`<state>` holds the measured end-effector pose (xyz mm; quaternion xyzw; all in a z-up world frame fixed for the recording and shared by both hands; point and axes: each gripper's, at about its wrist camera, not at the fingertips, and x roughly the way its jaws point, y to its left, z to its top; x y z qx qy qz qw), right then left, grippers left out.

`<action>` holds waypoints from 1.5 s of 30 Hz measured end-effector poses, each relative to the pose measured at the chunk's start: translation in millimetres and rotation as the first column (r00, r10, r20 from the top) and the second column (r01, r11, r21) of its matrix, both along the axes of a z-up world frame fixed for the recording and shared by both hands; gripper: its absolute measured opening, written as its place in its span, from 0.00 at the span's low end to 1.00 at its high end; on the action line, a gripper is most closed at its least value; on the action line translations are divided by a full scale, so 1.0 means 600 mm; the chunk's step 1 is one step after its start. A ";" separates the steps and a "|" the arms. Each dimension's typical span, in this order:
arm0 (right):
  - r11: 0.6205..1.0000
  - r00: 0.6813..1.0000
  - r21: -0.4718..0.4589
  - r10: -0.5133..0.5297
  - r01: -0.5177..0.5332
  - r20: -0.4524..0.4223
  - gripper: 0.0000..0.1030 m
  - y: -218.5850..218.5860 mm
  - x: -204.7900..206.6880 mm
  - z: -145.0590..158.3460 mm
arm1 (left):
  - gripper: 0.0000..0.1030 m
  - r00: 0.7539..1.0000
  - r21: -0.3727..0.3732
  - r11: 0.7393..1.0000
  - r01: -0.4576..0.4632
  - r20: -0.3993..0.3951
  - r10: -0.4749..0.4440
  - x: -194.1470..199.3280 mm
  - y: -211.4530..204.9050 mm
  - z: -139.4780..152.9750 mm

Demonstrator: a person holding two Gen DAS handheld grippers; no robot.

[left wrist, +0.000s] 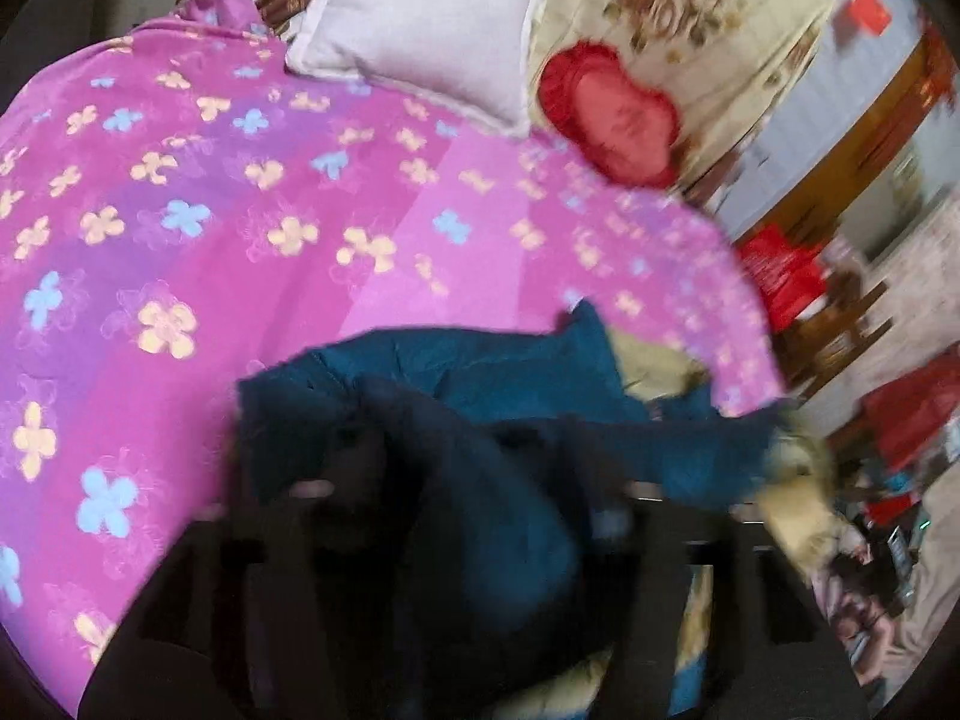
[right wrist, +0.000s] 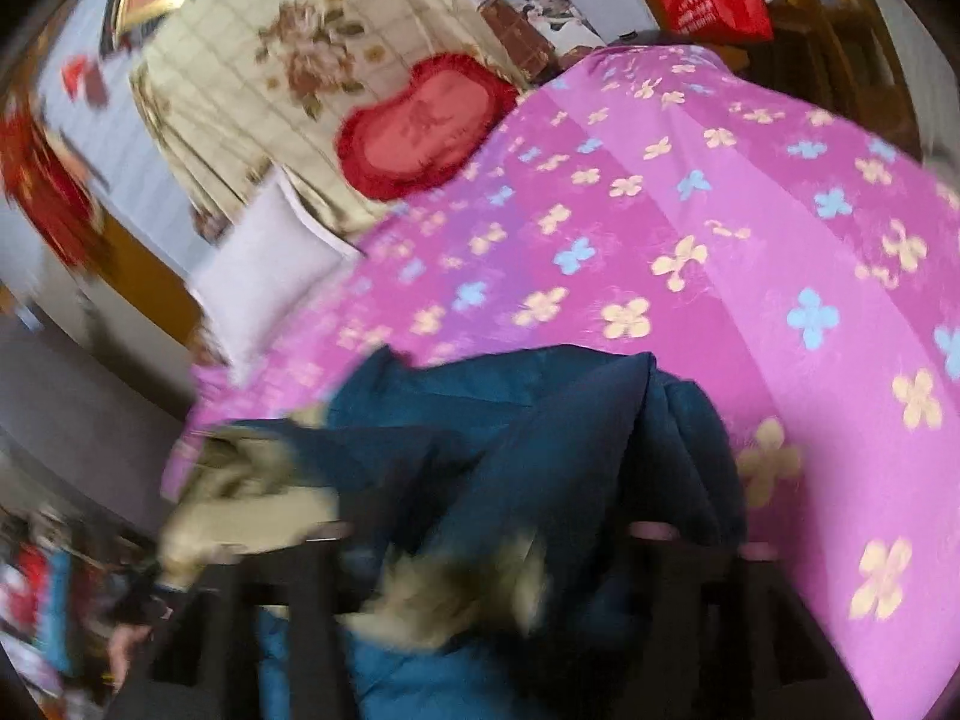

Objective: Fold large clothes

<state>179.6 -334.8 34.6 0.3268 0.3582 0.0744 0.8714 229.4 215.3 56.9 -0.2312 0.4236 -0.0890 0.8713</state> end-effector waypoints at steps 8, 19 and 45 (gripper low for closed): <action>0.955 0.986 -0.287 0.116 -0.076 0.123 0.84 0.045 -0.111 0.068 | 0.72 0.989 0.165 0.986 -0.019 0.150 -0.006 -0.128 -0.002 0.052; 0.877 0.970 -0.419 0.237 -0.235 -0.048 0.72 0.111 -0.074 0.027 | 0.72 0.985 0.301 0.949 0.091 0.113 -0.130 -0.136 -0.157 0.008; 0.873 0.983 -0.456 0.120 -0.172 -0.141 0.88 0.102 0.190 -0.103 | 0.79 0.986 0.299 0.940 -0.162 0.020 0.163 0.088 -0.057 -0.119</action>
